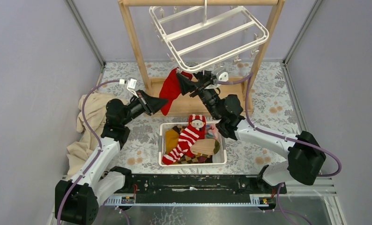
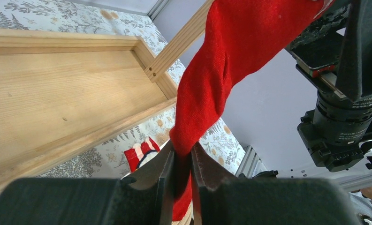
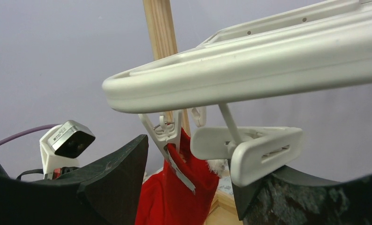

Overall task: Remove the socks clipped to the hanger
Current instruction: Remove the sock from the hanger.

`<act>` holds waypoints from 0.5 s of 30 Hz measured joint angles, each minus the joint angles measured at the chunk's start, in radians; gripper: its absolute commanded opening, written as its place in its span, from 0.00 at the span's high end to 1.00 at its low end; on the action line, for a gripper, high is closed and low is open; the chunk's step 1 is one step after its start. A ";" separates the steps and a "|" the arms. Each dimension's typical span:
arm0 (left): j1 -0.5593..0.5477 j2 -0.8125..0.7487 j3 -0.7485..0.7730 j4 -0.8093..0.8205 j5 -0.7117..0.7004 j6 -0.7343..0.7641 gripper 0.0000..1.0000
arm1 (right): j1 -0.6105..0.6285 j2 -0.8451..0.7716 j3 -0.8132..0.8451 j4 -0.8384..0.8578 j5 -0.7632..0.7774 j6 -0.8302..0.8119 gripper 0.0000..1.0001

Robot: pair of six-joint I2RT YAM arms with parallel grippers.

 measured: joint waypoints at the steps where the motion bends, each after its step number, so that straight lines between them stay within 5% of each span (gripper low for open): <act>1: 0.000 0.001 0.000 0.001 0.000 0.000 0.78 | 0.000 0.003 0.004 0.003 0.000 0.000 0.31; 15: 0.000 0.016 0.000 0.002 0.000 0.000 0.79 | -0.001 0.059 0.091 0.009 -0.010 0.005 0.33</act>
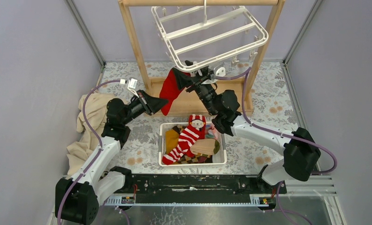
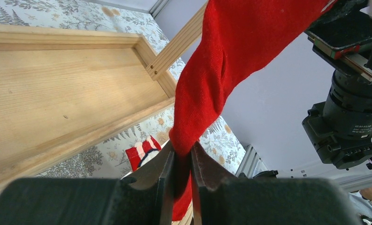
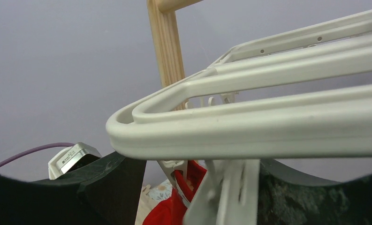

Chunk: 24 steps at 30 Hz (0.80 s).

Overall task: Remove the socks clipped to the hanger
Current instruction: Remove the sock from the hanger, then place the sock in the bin.

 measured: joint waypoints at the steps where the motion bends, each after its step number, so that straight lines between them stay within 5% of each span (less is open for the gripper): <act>1: 0.000 0.000 0.000 0.000 0.000 0.000 0.79 | 0.000 0.005 0.007 0.000 -0.002 0.000 0.35; 8: 0.000 0.003 0.000 0.000 0.000 0.000 0.79 | 0.000 0.021 0.030 -0.006 -0.010 0.002 0.63; 15: 0.000 0.003 0.000 0.000 0.001 0.000 0.79 | 0.000 0.032 0.047 -0.013 -0.016 0.002 0.81; 21: 0.000 0.003 -0.001 0.000 0.001 0.000 0.79 | 0.000 0.032 0.048 -0.014 -0.017 0.002 0.82; 24: 0.000 0.003 -0.003 0.001 0.000 -0.001 0.79 | 0.000 0.032 0.048 -0.014 -0.016 0.003 0.67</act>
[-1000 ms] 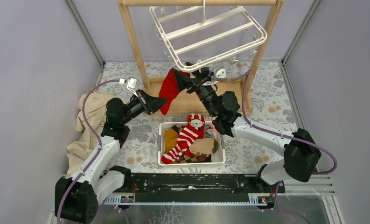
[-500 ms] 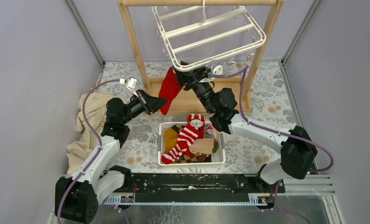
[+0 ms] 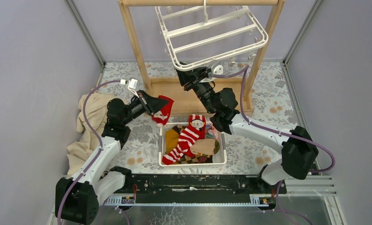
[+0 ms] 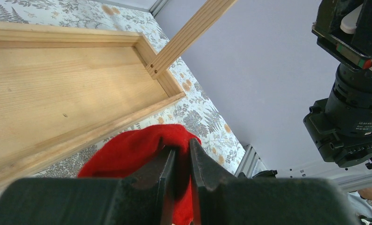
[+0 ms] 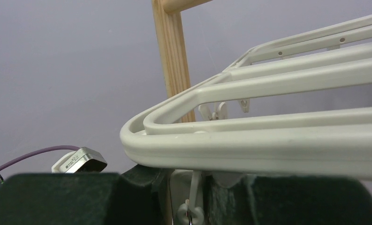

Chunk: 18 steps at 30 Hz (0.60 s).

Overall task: Remove the socks clipped to the hanger
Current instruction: Place the sock in the bin.

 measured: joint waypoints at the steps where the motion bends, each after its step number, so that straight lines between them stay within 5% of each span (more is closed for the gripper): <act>1: 0.000 0.000 -0.001 0.001 0.000 -0.002 0.79 | 0.000 0.000 0.000 0.000 0.000 0.000 0.58; 3: 0.000 -0.004 -0.006 0.004 0.000 -0.008 0.79 | 0.000 0.000 0.000 0.000 0.005 0.008 0.43; 10: 0.000 -0.039 -0.011 0.008 0.000 -0.025 0.79 | -0.003 -0.014 -0.045 0.004 0.028 0.027 0.16; 18: -0.014 -0.085 -0.016 0.014 -0.001 -0.049 0.79 | -0.004 -0.119 -0.259 0.004 0.077 0.088 0.03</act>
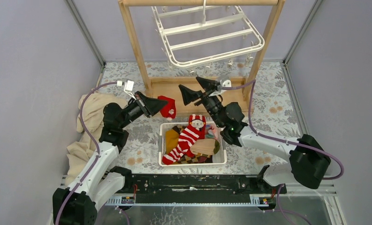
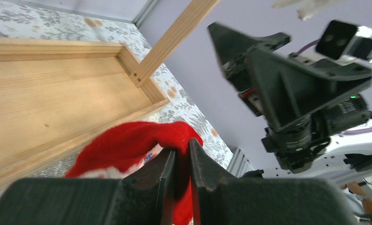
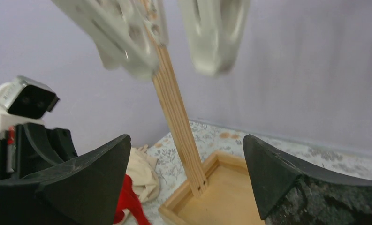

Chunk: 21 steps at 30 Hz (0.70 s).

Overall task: Remove the socks clipped to the hanger
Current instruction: Place the sock in the bin.

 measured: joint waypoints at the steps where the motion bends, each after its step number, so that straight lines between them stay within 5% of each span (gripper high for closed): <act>1: -0.008 -0.006 0.000 -0.001 -0.001 -0.002 0.79 | 0.000 -0.020 -0.033 0.000 0.009 0.010 0.03; 9: -0.178 -0.047 0.024 -0.075 -0.050 0.028 0.78 | 0.000 -0.259 -0.233 -0.148 0.111 0.095 0.03; 17: -0.477 -0.014 0.053 -0.188 -0.206 0.115 0.74 | 0.000 -0.467 -0.172 -0.622 0.183 0.145 0.02; 21: -0.577 0.061 0.037 -0.202 -0.292 0.141 0.62 | 0.000 -0.465 -0.101 -0.847 0.160 0.159 0.03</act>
